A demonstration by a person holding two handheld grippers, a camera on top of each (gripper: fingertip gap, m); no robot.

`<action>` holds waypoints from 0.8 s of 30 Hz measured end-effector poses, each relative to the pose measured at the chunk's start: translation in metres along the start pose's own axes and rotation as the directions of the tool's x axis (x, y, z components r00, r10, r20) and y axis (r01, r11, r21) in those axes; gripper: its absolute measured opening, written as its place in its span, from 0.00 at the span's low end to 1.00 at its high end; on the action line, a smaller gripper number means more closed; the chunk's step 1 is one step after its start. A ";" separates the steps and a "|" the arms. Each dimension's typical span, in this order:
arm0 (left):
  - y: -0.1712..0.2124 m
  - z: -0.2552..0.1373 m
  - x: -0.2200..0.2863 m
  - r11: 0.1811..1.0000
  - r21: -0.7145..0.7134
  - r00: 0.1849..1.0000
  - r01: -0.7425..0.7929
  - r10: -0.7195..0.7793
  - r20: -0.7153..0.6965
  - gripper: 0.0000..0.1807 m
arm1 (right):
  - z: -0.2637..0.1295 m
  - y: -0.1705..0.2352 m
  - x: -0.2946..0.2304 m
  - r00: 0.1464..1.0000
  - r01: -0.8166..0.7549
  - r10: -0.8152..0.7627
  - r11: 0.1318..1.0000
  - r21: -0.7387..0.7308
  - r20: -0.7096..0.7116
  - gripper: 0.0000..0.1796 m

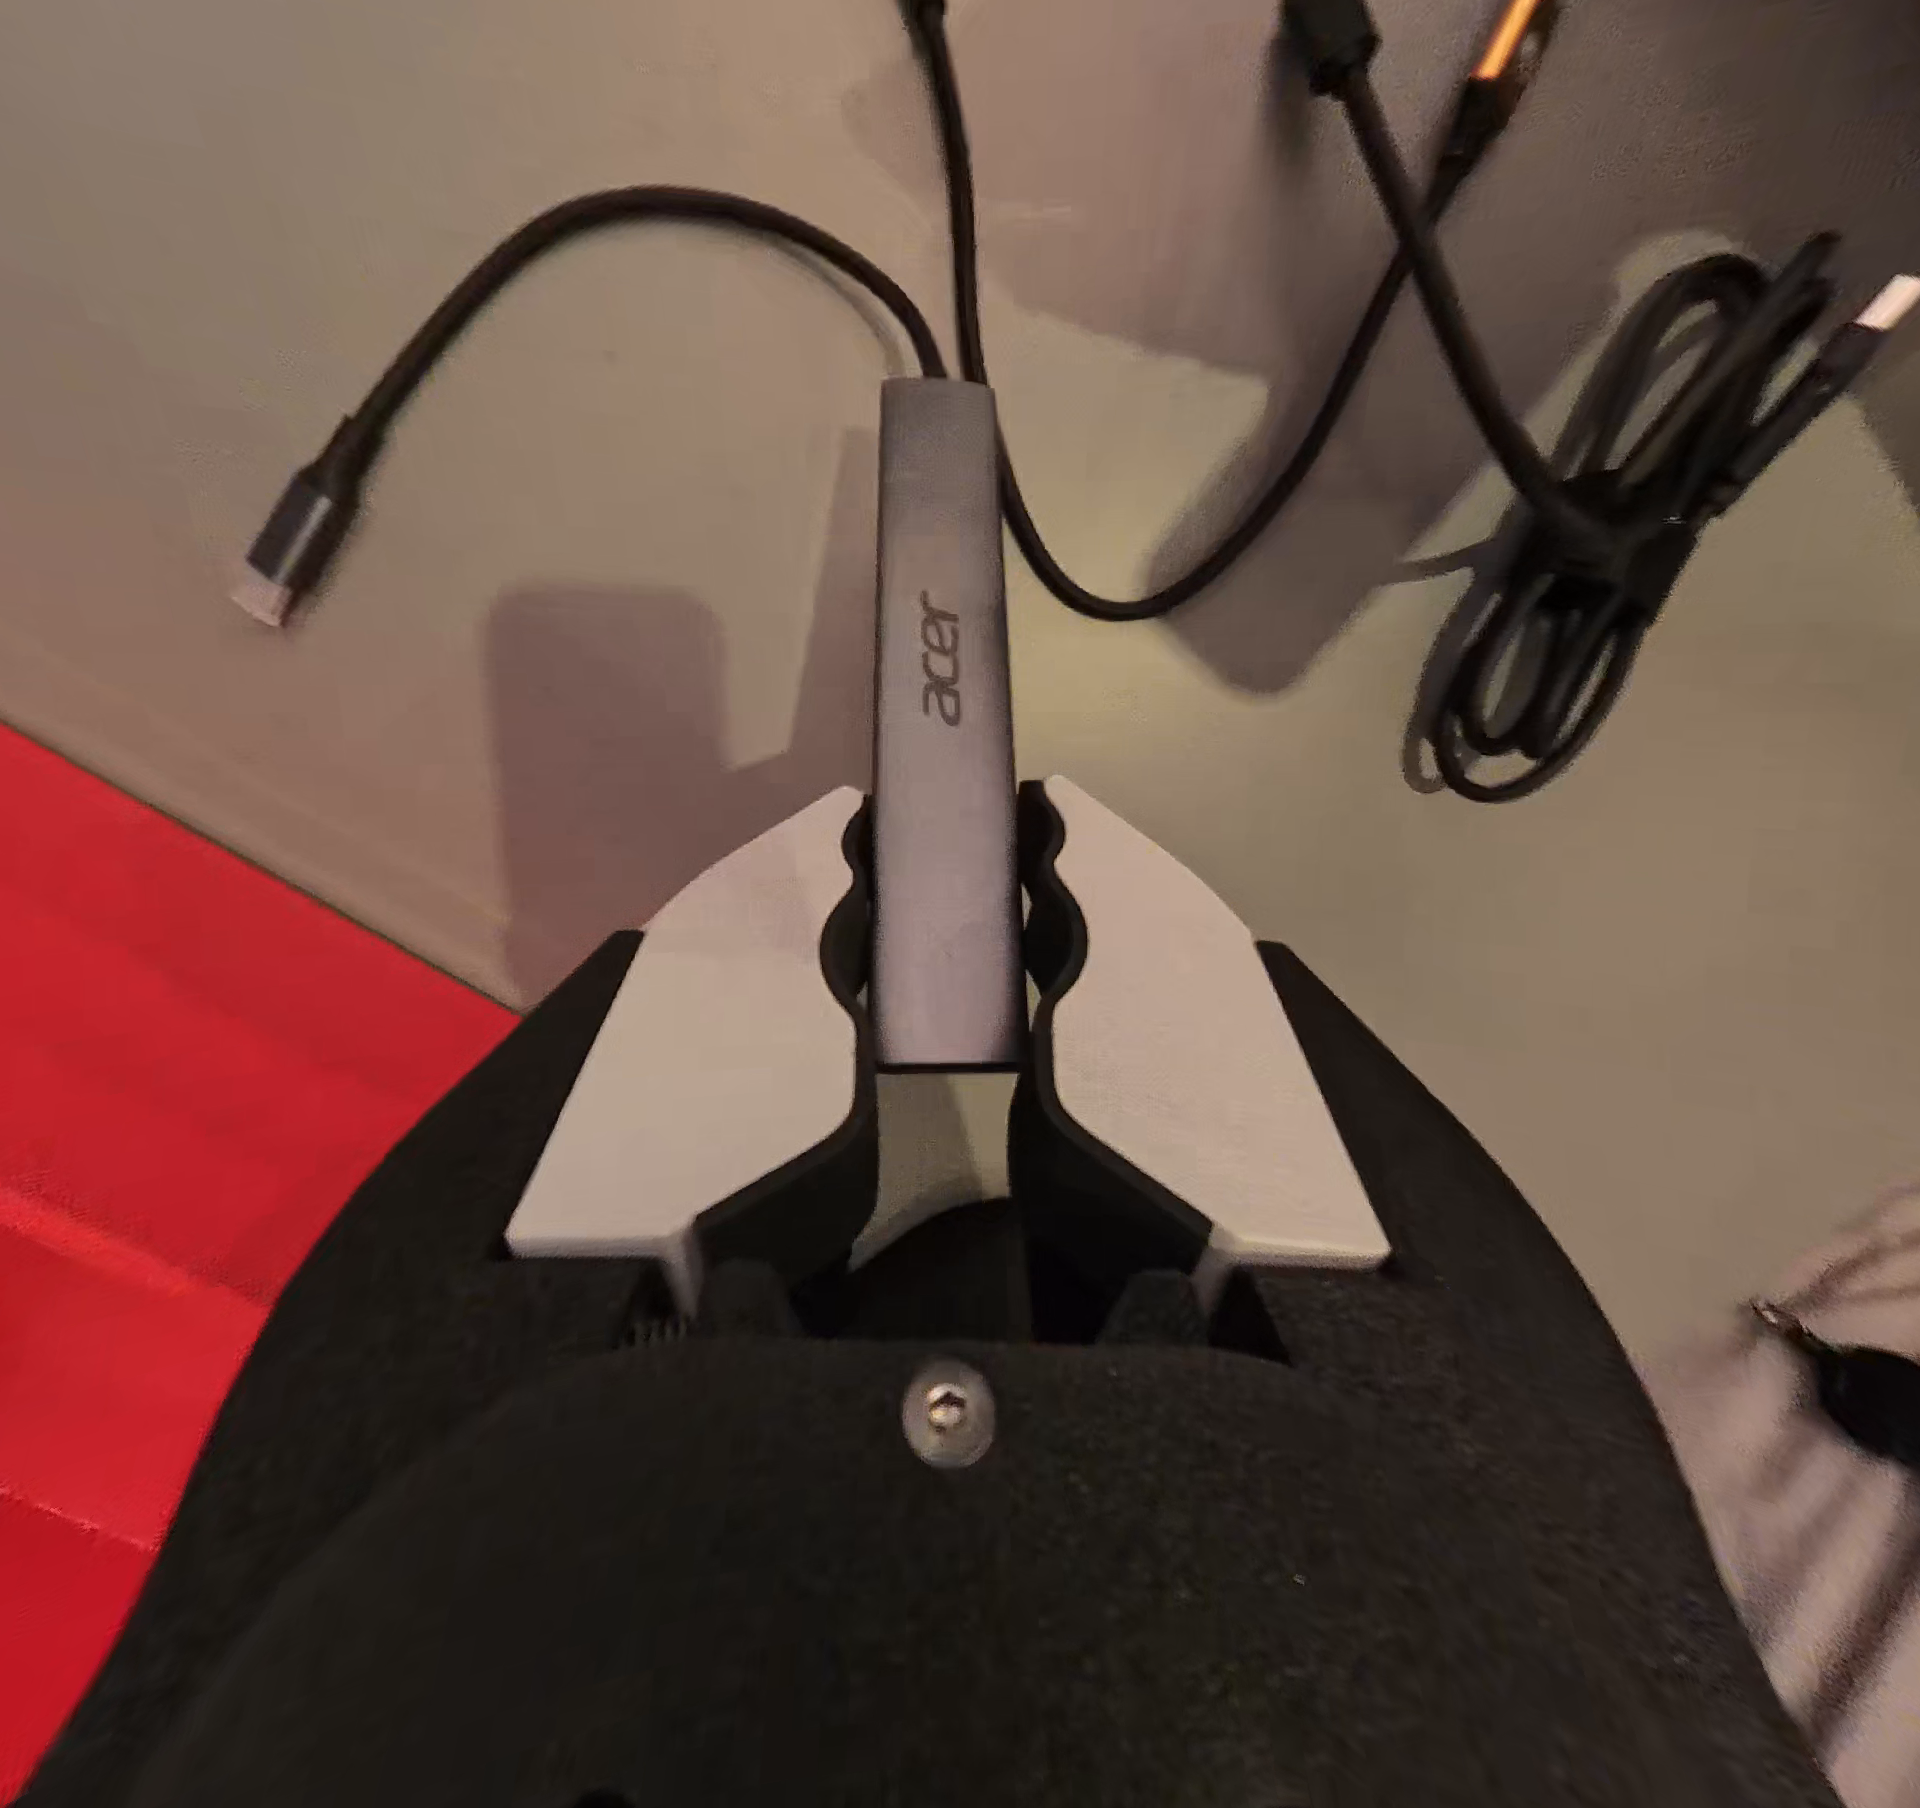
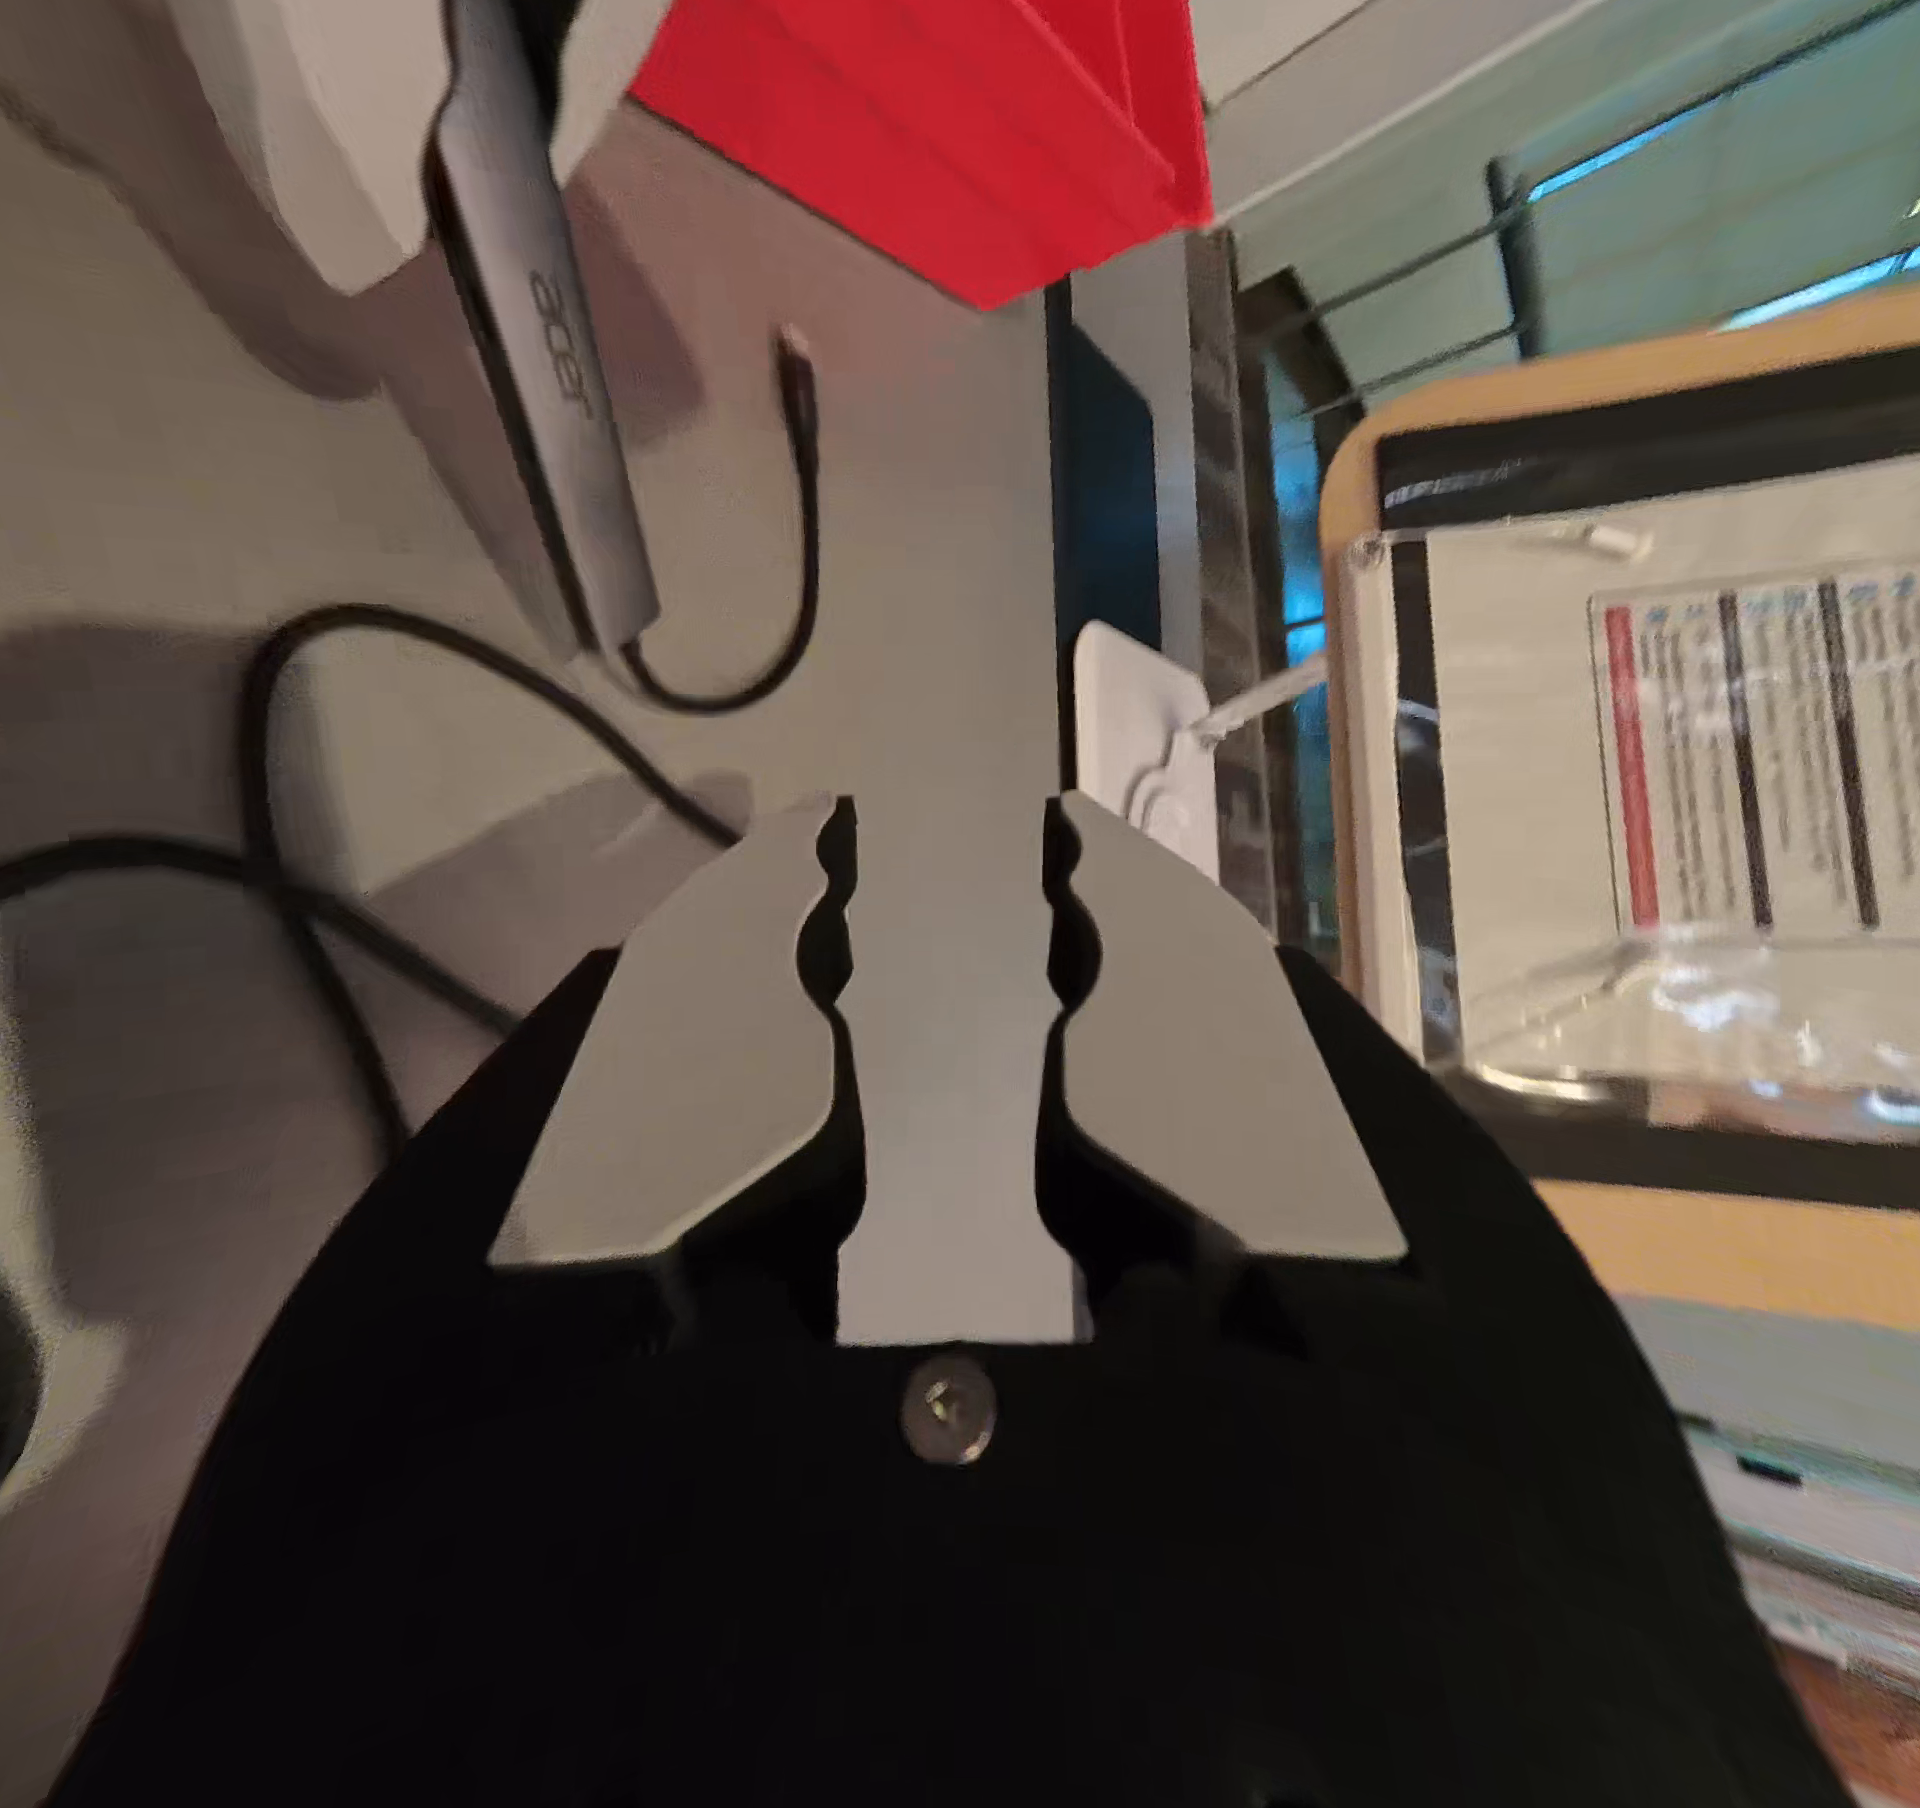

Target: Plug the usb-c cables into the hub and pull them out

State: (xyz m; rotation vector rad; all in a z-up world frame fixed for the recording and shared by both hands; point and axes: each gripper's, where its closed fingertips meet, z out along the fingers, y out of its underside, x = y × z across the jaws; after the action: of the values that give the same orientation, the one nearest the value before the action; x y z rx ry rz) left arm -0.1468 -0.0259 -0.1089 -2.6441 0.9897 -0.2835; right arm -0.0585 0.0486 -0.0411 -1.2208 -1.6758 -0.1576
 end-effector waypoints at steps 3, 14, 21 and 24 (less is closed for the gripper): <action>0.004 0.014 -0.005 0.999 0.012 0.998 0.032 -0.033 0.044 0.14 | -0.024 0.019 0.010 0.998 -0.061 0.061 0.996 -0.065 0.002 0.19; 0.017 0.044 -0.008 0.988 0.137 0.995 0.070 -0.079 0.055 0.16 | -0.079 0.047 0.011 0.959 -0.271 0.279 0.953 -0.134 0.045 0.16; 0.009 0.000 0.007 0.941 0.316 0.993 0.118 -0.109 -0.047 0.24 | -0.101 0.056 0.027 0.957 -0.290 0.287 0.950 -0.117 -0.041 0.16; -0.012 -0.020 0.020 0.912 0.410 1.000 0.001 0.005 -0.013 0.24 | -0.115 0.056 0.045 0.952 -0.283 0.272 0.957 -0.069 -0.139 0.16</action>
State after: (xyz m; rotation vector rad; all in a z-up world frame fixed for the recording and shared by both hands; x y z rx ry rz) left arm -0.1302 -0.0353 -0.0847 -2.2596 0.8292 -0.4555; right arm 0.0592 0.0346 0.0255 -1.4684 -1.3818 -0.1340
